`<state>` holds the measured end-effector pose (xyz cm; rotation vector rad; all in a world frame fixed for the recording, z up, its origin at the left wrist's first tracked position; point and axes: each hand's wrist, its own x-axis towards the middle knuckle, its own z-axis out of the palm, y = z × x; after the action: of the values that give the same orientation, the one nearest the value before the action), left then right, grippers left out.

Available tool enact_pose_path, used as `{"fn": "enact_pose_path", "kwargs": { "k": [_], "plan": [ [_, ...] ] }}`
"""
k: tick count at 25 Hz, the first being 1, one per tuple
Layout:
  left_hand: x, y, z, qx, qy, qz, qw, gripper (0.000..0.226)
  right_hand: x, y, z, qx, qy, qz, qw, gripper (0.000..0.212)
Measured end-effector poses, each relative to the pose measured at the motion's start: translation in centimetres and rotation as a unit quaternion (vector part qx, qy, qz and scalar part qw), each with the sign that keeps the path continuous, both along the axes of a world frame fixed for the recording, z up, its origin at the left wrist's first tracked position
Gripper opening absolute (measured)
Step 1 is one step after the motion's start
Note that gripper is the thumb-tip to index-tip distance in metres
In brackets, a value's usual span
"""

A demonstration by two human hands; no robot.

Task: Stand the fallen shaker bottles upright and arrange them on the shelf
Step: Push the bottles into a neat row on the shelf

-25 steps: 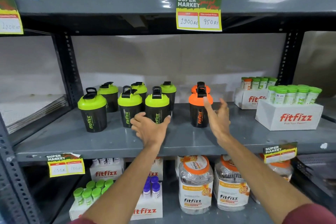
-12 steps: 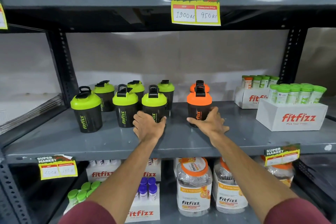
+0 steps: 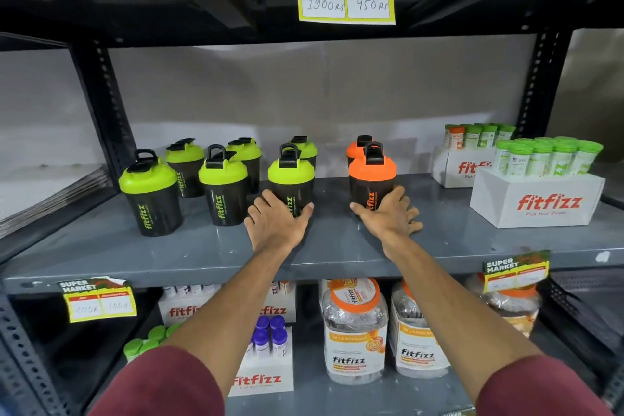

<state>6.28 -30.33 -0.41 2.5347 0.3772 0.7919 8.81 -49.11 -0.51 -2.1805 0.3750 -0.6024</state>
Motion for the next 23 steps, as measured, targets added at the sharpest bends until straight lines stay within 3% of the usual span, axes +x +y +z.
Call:
{"fn": "enact_pose_path", "kwargs": {
  "k": [6,9,11,14,17,20,23],
  "plan": [
    [-0.7,-0.1,0.4,0.007,0.028,0.000,1.000,0.090,-0.2,0.1,0.2,-0.005,0.017,0.001,1.000,0.098],
    [-2.2,-0.2,0.3,-0.030,-0.044,-0.029,0.998,0.084,-1.1,-0.1,0.3,-0.005,0.019,-0.001,1.000,0.124],
    [-3.5,0.3,0.1,-0.082,-0.125,-0.084,0.985,0.077,-2.1,-0.2,0.4,0.005,-0.046,-0.003,0.999,0.128],
    [-5.4,3.7,-0.5,-0.203,-0.220,-0.137,0.944,0.062,-3.7,0.4,0.4,0.003,-0.242,0.016,0.970,0.094],
    [-6.6,9.3,-0.9,-0.238,-0.272,-0.093,0.928,0.057,-5.8,3.8,0.5,0.022,-0.388,0.120,0.914,0.062],
    [-6.3,14.4,-0.3,-0.230,-0.279,0.036,0.932,0.070,-7.2,9.3,0.2,0.043,-0.401,0.223,0.887,0.055],
    [-5.8,18.5,0.6,-0.238,-0.233,0.127,0.934,0.091,-7.7,14.9,0.4,0.084,-0.358,0.268,0.891,0.058]
  ]
}}
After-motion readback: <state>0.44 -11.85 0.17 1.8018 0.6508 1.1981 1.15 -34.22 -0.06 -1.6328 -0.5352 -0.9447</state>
